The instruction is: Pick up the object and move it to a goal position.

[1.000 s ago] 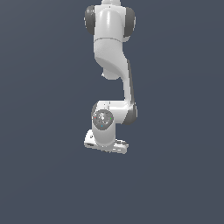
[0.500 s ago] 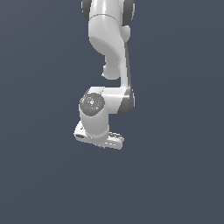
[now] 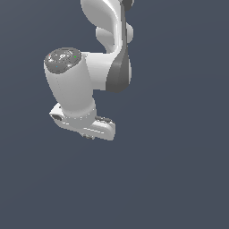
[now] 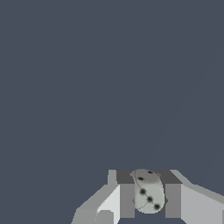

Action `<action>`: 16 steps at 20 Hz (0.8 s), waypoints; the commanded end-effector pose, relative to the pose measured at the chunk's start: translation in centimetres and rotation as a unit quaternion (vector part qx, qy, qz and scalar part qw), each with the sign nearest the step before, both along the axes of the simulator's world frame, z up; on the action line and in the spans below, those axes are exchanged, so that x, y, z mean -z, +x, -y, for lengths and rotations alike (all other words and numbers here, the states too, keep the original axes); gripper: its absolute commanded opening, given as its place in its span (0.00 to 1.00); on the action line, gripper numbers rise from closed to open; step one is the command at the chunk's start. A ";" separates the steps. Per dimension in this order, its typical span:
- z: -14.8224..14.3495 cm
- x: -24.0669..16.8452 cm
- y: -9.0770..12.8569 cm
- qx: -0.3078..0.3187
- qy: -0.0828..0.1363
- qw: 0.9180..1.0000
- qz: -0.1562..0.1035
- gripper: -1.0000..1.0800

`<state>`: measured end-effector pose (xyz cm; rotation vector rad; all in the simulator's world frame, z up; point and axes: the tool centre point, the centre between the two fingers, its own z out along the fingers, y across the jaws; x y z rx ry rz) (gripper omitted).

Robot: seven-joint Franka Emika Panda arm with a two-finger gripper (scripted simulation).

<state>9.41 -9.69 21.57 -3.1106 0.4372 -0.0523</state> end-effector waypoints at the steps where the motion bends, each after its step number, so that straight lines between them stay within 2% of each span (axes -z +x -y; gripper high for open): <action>1: 1.1 -3.1 -0.1 0.009 0.000 1.000 0.002 0.00; 10: 4.6 -13.5 -0.4 0.038 -0.002 0.999 0.010 0.00; 16: 6.4 -18.9 -0.6 0.053 -0.003 0.998 0.014 0.00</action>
